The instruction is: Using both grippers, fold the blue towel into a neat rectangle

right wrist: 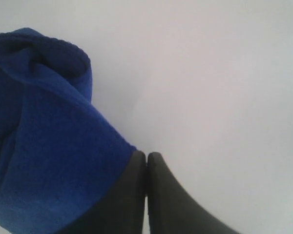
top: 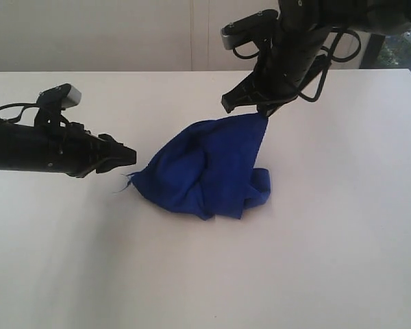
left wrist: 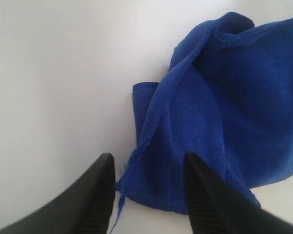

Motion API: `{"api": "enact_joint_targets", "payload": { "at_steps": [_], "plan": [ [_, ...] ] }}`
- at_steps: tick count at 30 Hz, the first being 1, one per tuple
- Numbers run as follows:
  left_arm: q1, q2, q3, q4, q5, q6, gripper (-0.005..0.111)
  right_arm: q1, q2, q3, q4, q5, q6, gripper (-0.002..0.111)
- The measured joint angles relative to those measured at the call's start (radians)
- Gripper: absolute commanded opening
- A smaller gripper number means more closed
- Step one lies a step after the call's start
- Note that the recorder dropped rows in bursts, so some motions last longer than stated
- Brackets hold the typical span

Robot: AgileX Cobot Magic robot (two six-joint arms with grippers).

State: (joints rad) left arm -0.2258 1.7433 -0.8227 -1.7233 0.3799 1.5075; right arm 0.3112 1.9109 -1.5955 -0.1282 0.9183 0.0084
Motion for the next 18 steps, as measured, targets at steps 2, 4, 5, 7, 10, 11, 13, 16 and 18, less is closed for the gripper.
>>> {"api": "enact_joint_targets", "payload": {
  "at_steps": [2,4,5,7,10,11,13,16,18],
  "plan": [
    [0.000,0.015,-0.004,0.000,0.000,0.008,0.051,0.000,0.000,0.000,0.000,-0.004,0.000,0.000],
    [0.000,0.040,-0.004,0.000,0.000,0.025,0.051,0.000,0.000,0.000,0.000,-0.005,0.000,0.000],
    [0.000,0.057,-0.006,0.000,0.000,0.031,0.051,0.000,0.000,0.000,0.000,-0.007,0.000,0.000],
    [0.000,0.084,-0.011,0.000,0.005,0.050,0.051,0.000,0.000,0.000,0.000,-0.007,0.000,0.000],
    [0.000,0.115,-0.025,0.000,0.026,0.083,0.051,0.000,0.000,0.000,0.000,-0.008,0.000,0.000],
    [0.000,0.122,-0.035,0.000,0.035,0.091,0.051,0.000,0.000,0.000,0.000,-0.008,0.000,0.000],
    [0.000,0.137,-0.051,0.000,0.045,0.102,0.051,0.000,0.000,0.000,0.000,-0.010,0.000,0.000],
    [0.000,0.156,-0.068,0.000,0.058,0.107,0.051,0.000,0.000,0.000,0.000,-0.010,0.000,0.000],
    [0.000,0.165,-0.072,0.000,0.069,0.115,0.049,0.000,0.000,0.000,0.000,-0.010,0.000,0.000]
  ]
}}
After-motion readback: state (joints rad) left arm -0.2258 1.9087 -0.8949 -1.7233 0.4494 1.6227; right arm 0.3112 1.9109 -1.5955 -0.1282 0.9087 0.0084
